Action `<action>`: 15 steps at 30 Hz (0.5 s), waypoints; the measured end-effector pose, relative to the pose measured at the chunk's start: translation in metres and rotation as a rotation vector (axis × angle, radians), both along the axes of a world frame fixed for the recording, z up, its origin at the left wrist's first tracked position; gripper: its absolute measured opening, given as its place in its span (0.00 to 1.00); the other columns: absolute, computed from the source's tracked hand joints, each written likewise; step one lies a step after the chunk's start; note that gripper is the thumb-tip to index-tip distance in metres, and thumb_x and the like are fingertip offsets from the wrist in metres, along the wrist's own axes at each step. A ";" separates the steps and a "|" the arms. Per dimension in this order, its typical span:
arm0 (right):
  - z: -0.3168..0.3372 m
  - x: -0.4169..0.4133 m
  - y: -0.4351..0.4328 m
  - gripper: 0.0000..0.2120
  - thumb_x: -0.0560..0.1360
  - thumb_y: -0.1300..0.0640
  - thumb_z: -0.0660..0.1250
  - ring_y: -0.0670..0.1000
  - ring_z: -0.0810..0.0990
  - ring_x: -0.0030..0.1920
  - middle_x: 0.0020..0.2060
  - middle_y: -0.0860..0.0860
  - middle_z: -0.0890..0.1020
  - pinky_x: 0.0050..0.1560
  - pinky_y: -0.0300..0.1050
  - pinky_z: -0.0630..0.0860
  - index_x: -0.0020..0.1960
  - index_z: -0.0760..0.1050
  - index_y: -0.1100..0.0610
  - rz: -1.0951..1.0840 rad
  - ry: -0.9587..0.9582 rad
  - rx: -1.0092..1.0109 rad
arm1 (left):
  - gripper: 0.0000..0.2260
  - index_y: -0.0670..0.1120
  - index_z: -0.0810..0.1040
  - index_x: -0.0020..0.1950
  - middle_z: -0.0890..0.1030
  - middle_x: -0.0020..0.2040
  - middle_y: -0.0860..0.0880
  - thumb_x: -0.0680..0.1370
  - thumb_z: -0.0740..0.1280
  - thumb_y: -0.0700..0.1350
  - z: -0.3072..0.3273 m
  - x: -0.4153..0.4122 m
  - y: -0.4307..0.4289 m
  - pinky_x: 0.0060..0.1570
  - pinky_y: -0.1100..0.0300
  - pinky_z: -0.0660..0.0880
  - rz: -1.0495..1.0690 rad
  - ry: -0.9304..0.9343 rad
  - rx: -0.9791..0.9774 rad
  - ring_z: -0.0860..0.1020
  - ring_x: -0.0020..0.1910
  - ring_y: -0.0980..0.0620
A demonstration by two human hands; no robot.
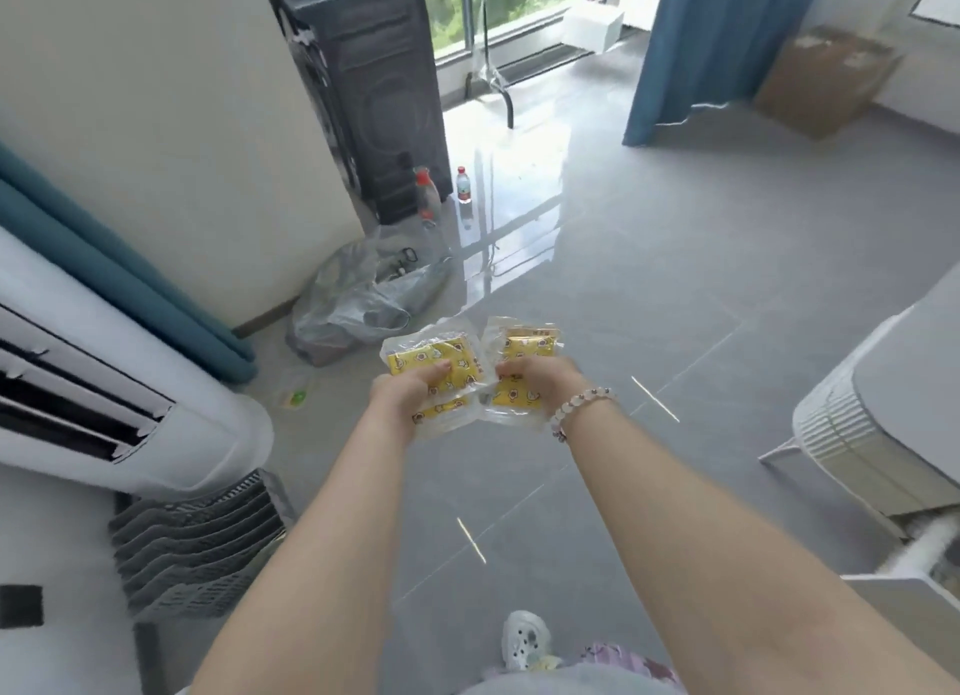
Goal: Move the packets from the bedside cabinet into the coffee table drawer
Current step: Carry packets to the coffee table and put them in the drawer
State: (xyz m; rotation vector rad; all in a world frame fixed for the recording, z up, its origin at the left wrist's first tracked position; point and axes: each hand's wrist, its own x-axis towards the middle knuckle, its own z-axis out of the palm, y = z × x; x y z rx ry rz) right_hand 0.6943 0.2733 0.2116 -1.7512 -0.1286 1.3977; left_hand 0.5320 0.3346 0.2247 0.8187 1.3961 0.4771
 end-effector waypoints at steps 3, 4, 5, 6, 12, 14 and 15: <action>-0.001 0.038 -0.019 0.31 0.45 0.56 0.78 0.57 0.84 0.45 0.43 0.55 0.85 0.50 0.56 0.81 0.48 0.81 0.59 -0.084 0.001 0.009 | 0.30 0.43 0.78 0.60 0.83 0.53 0.46 0.60 0.79 0.49 0.003 0.045 -0.006 0.56 0.47 0.77 -0.113 0.018 0.003 0.82 0.51 0.45; -0.005 0.051 -0.025 0.33 0.44 0.55 0.78 0.57 0.84 0.45 0.44 0.55 0.85 0.50 0.56 0.80 0.50 0.80 0.59 -0.120 -0.001 0.008 | 0.29 0.43 0.78 0.59 0.83 0.53 0.46 0.61 0.79 0.49 0.003 0.059 -0.009 0.57 0.47 0.76 -0.153 0.029 0.003 0.81 0.52 0.45; -0.008 0.063 -0.032 0.36 0.45 0.55 0.77 0.57 0.84 0.46 0.46 0.55 0.85 0.51 0.55 0.80 0.53 0.79 0.59 -0.147 -0.001 0.013 | 0.29 0.43 0.78 0.59 0.82 0.54 0.47 0.61 0.79 0.50 0.003 0.074 -0.012 0.59 0.47 0.75 -0.182 0.039 0.004 0.80 0.53 0.45; -0.013 0.074 -0.039 0.38 0.46 0.54 0.77 0.57 0.84 0.47 0.47 0.54 0.84 0.52 0.54 0.80 0.56 0.78 0.59 -0.178 -0.002 0.016 | 0.32 0.44 0.77 0.60 0.82 0.54 0.47 0.59 0.79 0.51 0.003 0.089 -0.016 0.59 0.47 0.75 -0.213 0.050 0.003 0.80 0.54 0.45; -0.008 0.123 -0.096 0.21 0.62 0.55 0.77 0.54 0.81 0.51 0.49 0.52 0.83 0.46 0.45 0.77 0.53 0.80 0.60 -0.338 -0.057 -0.068 | 0.24 0.44 0.78 0.59 0.80 0.55 0.48 0.66 0.78 0.49 -0.005 0.167 -0.043 0.57 0.53 0.75 -0.400 0.119 0.014 0.78 0.55 0.47; -0.006 0.138 -0.114 0.09 0.65 0.56 0.76 0.54 0.81 0.51 0.48 0.53 0.83 0.52 0.47 0.78 0.43 0.82 0.59 -0.397 -0.067 -0.082 | 0.21 0.44 0.79 0.57 0.80 0.53 0.47 0.67 0.77 0.48 -0.006 0.189 -0.051 0.50 0.55 0.76 -0.465 0.126 0.020 0.79 0.52 0.47; -0.007 0.145 -0.121 0.08 0.64 0.56 0.76 0.55 0.81 0.51 0.48 0.53 0.83 0.54 0.49 0.78 0.39 0.81 0.59 -0.421 -0.069 -0.087 | 0.19 0.44 0.79 0.56 0.81 0.51 0.48 0.68 0.77 0.47 -0.007 0.200 -0.054 0.45 0.56 0.77 -0.501 0.118 0.023 0.80 0.49 0.47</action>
